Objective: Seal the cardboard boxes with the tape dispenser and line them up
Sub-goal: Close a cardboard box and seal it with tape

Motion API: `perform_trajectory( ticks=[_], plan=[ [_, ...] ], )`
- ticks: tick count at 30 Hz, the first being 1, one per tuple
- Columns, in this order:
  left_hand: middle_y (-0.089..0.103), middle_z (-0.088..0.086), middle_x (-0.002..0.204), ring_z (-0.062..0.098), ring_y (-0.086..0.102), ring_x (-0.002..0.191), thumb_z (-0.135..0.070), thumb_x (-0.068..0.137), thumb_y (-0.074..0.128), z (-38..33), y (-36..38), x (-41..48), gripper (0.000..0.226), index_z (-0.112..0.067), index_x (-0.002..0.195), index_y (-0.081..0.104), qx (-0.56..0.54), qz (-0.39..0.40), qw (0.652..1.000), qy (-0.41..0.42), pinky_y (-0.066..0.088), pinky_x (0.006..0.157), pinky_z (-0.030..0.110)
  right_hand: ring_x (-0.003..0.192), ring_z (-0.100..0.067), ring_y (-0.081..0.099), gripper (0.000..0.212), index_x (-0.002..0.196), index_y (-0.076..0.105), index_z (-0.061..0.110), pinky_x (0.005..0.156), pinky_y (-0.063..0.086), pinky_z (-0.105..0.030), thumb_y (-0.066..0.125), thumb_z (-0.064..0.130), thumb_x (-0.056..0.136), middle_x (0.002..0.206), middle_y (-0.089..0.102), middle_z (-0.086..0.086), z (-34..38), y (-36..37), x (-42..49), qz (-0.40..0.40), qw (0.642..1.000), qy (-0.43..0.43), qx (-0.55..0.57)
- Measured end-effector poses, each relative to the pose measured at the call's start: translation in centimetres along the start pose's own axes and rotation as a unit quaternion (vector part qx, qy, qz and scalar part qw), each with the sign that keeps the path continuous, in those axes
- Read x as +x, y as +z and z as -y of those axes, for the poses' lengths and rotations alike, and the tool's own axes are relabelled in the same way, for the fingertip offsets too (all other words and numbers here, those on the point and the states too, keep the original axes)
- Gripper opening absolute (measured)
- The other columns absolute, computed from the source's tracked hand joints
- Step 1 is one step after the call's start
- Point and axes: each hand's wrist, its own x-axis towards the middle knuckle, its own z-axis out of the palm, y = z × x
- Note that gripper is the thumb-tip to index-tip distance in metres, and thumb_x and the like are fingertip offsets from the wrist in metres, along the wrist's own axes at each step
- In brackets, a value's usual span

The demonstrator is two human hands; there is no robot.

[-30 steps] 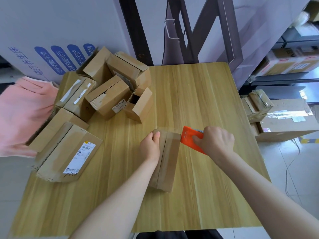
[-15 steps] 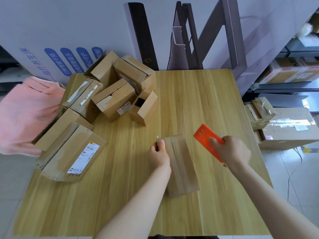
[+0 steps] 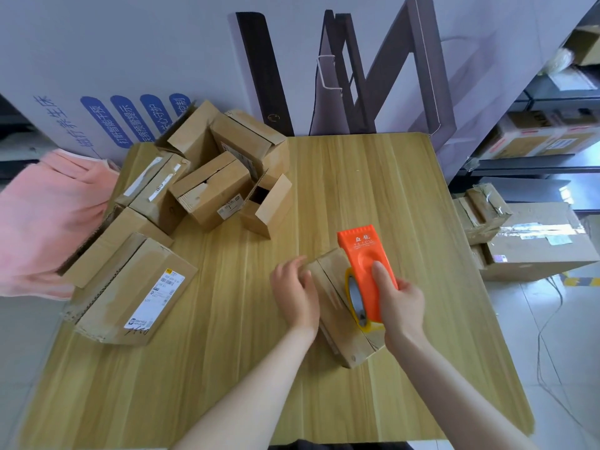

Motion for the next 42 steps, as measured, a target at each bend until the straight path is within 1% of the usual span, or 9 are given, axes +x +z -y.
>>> perform_trajectory(
  ticks=[2,4,9,15,24,28,32,38,42],
  plan=[
    [0.064,-0.003,0.105,0.013,0.052,0.101,0.001,0.086,0.060,-0.3,-0.2,0.8,0.027,-0.013,0.106,0.070,0.040,0.028,0.984,0.171,0.042,0.089,0.022,0.046,-0.015,0.052,0.042,0.069,0.061,0.003,0.042,0.042,-0.022,0.064,0.039,0.089,0.062,0.058,-0.009,-0.2,-0.1,0.3,-0.017,1.000,0.006,0.010],
    [0.065,-0.003,0.109,0.011,0.052,0.104,-0.006,0.090,0.058,-1.0,0.4,2.1,0.025,-0.013,0.111,0.070,0.061,0.083,0.971,0.217,0.040,0.091,0.019,0.055,-0.019,0.052,0.042,0.073,0.062,0.003,0.052,0.042,-0.027,0.064,0.042,0.088,0.065,0.058,-0.010,-0.4,-0.3,0.7,-0.028,0.999,0.017,0.028],
    [0.062,0.000,0.096,0.023,0.056,0.095,-0.021,0.096,0.051,-2.9,1.9,4.0,0.015,-0.010,0.085,0.055,0.201,0.265,0.931,0.154,0.044,0.072,0.026,0.057,-0.020,0.057,0.040,0.071,0.065,0.008,0.054,0.046,-0.027,0.063,0.044,0.088,0.064,0.062,-0.007,-0.3,-0.7,1.3,-0.023,0.998,0.034,0.050],
    [0.062,0.000,0.116,0.021,0.058,0.097,-0.016,0.095,0.050,-4.5,1.8,5.6,0.023,-0.019,0.114,0.063,0.287,0.307,0.898,0.129,0.044,0.071,0.030,0.056,-0.020,0.057,0.040,0.068,0.063,0.009,0.054,0.045,-0.027,0.064,0.044,0.088,0.064,0.061,-0.008,-0.5,-0.8,1.6,-0.020,0.998,0.030,0.058],
    [0.059,-0.005,0.121,0.019,0.056,0.107,-0.013,0.093,0.042,-6.9,3.3,7.5,0.034,-0.030,0.116,0.059,0.432,0.408,0.788,0.162,0.042,0.078,0.027,0.059,-0.022,0.057,0.040,0.067,0.062,0.009,0.058,0.046,-0.030,0.065,0.043,0.087,0.065,0.061,-0.010,-0.6,-0.8,1.7,-0.022,0.998,0.027,0.053],
    [0.050,-0.010,0.140,0.019,0.051,0.123,-0.022,0.094,0.054,-5.8,2.3,7.5,0.045,-0.034,0.137,0.048,0.338,0.384,0.852,0.109,0.045,0.091,0.031,0.057,-0.020,0.057,0.039,0.068,0.063,0.008,0.056,0.046,-0.029,0.066,0.042,0.087,0.066,0.062,-0.010,-0.7,-0.7,1.5,-0.014,0.998,0.021,0.052],
    [0.060,-0.004,0.128,0.017,0.057,0.114,-0.023,0.092,0.061,-2.8,-1.0,6.0,0.040,-0.025,0.131,0.057,0.187,0.227,0.948,0.119,0.048,0.088,0.030,0.041,-0.011,0.058,0.038,0.076,0.065,0.003,0.038,0.044,-0.021,0.064,0.038,0.089,0.061,0.062,-0.007,-0.6,-0.9,1.3,-0.003,0.999,0.019,0.048],
    [0.066,-0.006,0.120,0.015,0.060,0.110,-0.024,0.095,0.057,-0.9,-2.4,4.7,0.027,-0.024,0.121,0.066,0.196,0.254,0.946,0.046,0.044,0.091,0.024,0.056,-0.021,0.060,0.046,0.082,0.066,-0.002,0.051,0.049,-0.028,0.066,0.044,0.087,0.068,0.064,-0.011,-0.7,-0.8,1.6,-0.005,0.999,0.025,0.034],
    [0.069,-0.013,0.112,0.009,0.062,0.093,-0.034,0.094,0.058,-1.3,-2.7,5.7,0.022,-0.031,0.114,0.068,0.197,0.287,0.937,-0.027,0.043,0.070,0.023,0.063,-0.024,0.060,0.048,0.084,0.066,-0.003,0.060,0.048,-0.032,0.065,0.046,0.086,0.070,0.064,-0.011,-0.6,-0.7,1.7,-0.003,0.999,0.023,0.029]
  ],
)
